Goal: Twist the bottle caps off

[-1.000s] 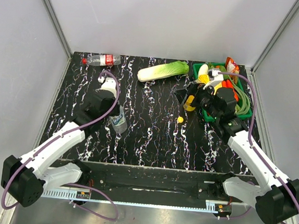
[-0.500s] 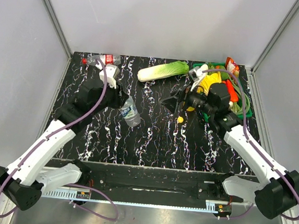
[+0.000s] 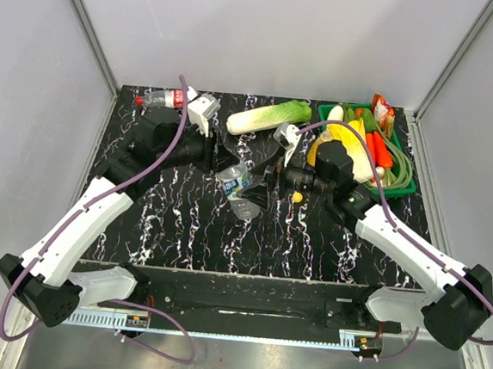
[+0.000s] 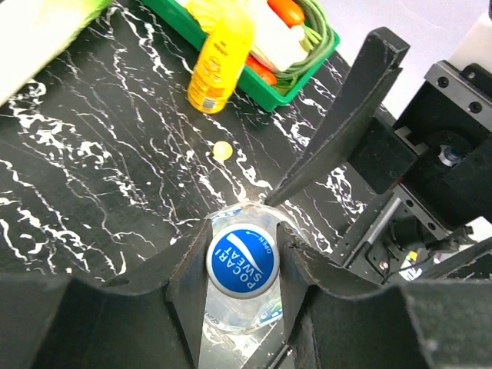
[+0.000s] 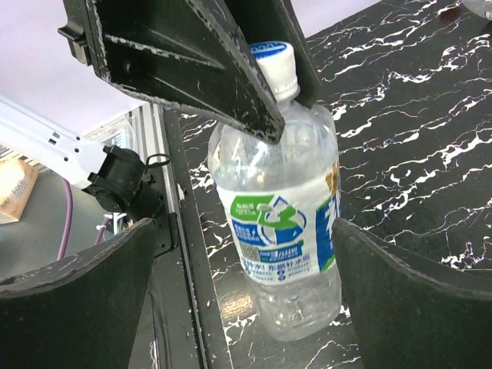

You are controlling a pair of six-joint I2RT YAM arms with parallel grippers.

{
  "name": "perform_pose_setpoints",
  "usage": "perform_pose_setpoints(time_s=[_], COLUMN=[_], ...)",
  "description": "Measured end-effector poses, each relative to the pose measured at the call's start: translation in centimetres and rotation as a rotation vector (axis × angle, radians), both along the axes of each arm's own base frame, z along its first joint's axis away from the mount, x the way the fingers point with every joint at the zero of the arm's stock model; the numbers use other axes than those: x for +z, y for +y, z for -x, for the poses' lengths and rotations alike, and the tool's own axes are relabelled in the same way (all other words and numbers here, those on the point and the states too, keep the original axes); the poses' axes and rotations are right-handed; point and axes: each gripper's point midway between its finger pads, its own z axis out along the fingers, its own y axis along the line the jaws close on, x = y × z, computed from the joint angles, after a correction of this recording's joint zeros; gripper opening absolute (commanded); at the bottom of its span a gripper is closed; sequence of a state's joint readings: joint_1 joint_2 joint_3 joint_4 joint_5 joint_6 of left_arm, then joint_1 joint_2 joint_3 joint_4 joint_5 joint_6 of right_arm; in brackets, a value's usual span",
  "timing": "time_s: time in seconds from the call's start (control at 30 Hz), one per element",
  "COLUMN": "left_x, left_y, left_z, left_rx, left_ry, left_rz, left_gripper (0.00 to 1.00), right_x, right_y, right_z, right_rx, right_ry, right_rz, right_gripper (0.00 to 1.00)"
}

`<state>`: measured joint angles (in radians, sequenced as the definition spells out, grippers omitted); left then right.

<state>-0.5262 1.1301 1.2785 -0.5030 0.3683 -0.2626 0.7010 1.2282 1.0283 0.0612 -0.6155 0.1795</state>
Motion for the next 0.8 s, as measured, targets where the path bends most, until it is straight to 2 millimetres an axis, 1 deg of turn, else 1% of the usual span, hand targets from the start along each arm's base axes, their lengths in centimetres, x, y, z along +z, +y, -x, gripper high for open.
perform_pose_setpoints(time_s=[0.2, 0.37, 0.43, 0.57, 0.63, 0.77, 0.8], left_x=[0.1, 0.4, 0.4, 0.4, 0.4, 0.4, 0.4], left_y=[-1.3, -2.7, -3.1, -3.3, -3.3, -3.3, -3.3], left_z=[1.4, 2.7, 3.0, 3.0, 3.0, 3.0, 3.0], left_rx=[-0.087, -0.158, -0.175, -0.18, -0.179, -0.177, -0.177], left_ry=[0.029, 0.041, 0.042, 0.045, 0.045, 0.043, 0.044], left_rz=[0.031, 0.047, 0.048, 0.047, 0.047, 0.047, 0.048], left_gripper=[0.17, 0.18, 0.17, 0.18, 0.18, 0.19, 0.2], right_x=[-0.2, -1.2, -1.5, -1.6, -1.5, -1.4, -1.3], right_y=[0.2, 0.6, 0.7, 0.9, 0.9, 1.1, 1.1], right_z=[-0.2, -0.5, -0.6, -0.4, -0.2, 0.5, 0.6], right_rx=[-0.011, -0.014, -0.013, 0.0, 0.011, 0.049, 0.056], right_ry=[-0.025, -0.015, -0.009, -0.006, -0.004, 0.002, 0.002], right_rz=[0.013, 0.032, 0.037, 0.038, 0.035, 0.026, 0.024], right_gripper=[1.0, 1.0, 0.97, 0.88, 0.79, 0.58, 0.58])
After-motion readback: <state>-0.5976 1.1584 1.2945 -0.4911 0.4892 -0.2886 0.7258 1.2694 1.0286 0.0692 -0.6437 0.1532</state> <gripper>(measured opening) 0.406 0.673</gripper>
